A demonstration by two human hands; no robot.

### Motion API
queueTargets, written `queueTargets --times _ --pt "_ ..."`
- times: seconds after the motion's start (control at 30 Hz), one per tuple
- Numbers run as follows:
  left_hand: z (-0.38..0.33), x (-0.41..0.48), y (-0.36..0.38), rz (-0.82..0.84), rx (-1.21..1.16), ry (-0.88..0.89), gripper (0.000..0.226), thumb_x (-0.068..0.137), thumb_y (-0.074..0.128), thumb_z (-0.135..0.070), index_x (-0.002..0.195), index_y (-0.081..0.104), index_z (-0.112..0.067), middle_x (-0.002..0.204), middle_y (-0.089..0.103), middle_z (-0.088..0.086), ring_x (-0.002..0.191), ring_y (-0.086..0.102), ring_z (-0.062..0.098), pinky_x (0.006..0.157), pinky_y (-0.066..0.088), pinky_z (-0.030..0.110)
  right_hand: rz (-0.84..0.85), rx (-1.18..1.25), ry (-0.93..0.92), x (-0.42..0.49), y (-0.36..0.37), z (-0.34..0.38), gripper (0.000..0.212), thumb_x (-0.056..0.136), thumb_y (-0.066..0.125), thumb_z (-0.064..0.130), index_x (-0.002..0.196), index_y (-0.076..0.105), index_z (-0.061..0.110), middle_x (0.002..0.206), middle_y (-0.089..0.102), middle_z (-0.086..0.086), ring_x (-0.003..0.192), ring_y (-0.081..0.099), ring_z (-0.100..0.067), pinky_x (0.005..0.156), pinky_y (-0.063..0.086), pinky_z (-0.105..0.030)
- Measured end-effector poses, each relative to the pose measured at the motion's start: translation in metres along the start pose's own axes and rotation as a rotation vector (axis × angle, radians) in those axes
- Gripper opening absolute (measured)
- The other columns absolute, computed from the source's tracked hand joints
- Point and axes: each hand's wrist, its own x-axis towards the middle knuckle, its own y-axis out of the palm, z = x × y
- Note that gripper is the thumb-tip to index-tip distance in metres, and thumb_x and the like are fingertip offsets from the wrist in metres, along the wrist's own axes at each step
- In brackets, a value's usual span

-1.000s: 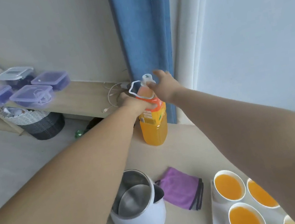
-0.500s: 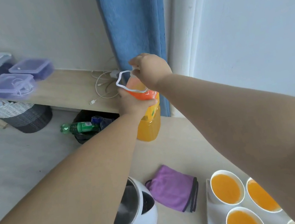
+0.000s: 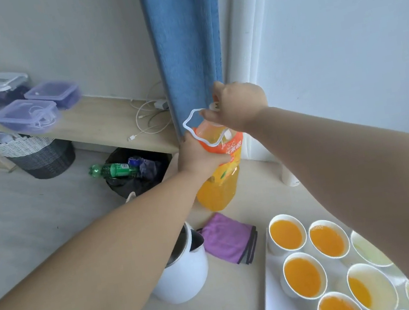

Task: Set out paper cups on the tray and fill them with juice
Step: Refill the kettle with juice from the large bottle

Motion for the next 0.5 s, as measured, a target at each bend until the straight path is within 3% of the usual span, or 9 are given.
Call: queueTargets --times 0.13,0.3,0.5 --pt "-0.016 -0.041 -0.008 0.019 -0.078 0.072 0.074 0.036 0.08 -0.026 0.103 0.049 -0.025 0.11 0.064 0.003 0.102 0.062 0.021 0.087 0.055 0.043 -0.016 0.007 0.035 -0.037 -0.039 0.005 0.048 0.092 0.045 0.055 0.107 0.05 0.01 0.077 0.05 -0.002 0.072 0.049 -0.027 0.058 0.036 -0.028" --pt "-0.032 -0.095 -0.022 0.034 -0.095 0.149 0.091 0.023 0.073 -0.037 0.11 0.054 -0.019 0.107 0.065 0.0 0.099 0.063 0.019 0.083 0.056 0.043 -0.04 0.116 0.096 -0.09 -0.092 0.02 0.043 0.089 0.052 0.052 0.107 0.053 0.013 0.087 0.05 -0.001 0.079 0.048 -0.024 0.064 0.036 -0.03" --pt "-0.028 -0.166 -0.041 0.044 -0.064 0.136 0.085 0.028 0.075 -0.031 0.11 0.054 -0.021 0.102 0.067 -0.004 0.095 0.064 0.016 0.081 0.057 0.041 -0.013 0.187 0.108 -0.151 -0.12 0.039 0.043 0.089 0.053 0.051 0.109 0.054 0.013 0.093 0.053 -0.001 0.082 0.051 -0.023 0.064 0.037 -0.03"
